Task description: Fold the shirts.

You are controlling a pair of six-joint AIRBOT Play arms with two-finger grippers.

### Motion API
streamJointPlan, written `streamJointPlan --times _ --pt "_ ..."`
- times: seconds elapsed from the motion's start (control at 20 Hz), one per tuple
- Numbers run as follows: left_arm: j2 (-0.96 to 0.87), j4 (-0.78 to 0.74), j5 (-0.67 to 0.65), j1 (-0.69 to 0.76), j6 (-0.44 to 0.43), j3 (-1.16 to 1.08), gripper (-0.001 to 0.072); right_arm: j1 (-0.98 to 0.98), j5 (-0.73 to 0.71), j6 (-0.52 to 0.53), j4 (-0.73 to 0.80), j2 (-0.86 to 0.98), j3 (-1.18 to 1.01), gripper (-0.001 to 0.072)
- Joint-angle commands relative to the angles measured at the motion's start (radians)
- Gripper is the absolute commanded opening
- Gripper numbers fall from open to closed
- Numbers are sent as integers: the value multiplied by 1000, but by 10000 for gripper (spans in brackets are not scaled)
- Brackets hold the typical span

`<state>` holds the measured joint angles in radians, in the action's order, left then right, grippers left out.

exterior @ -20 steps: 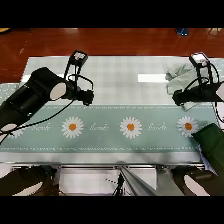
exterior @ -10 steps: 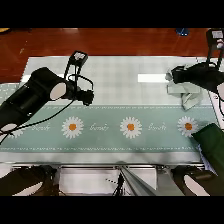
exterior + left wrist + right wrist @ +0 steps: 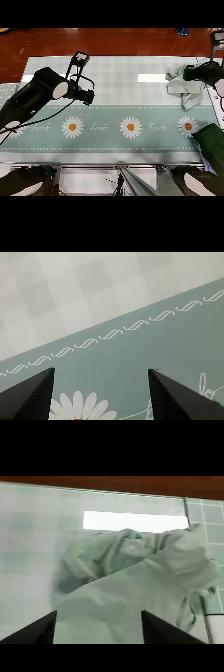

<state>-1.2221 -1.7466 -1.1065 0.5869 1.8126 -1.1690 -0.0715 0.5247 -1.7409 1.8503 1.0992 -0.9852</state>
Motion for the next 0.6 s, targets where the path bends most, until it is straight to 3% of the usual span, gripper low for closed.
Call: streamJointPlan --times 0.0,0.15,0.55 --pt "-2 0 6 -13 -13 -1 720 -187 -55 -166 -34 171 -68 584" --pt "-2 0 6 -15 -13 -1 720 -278 -62 -144 -208 303 -124 588" --pt "-2 0 -5 -15 -13 -1 718 -288 -191 -120 -219 541 -130 588"
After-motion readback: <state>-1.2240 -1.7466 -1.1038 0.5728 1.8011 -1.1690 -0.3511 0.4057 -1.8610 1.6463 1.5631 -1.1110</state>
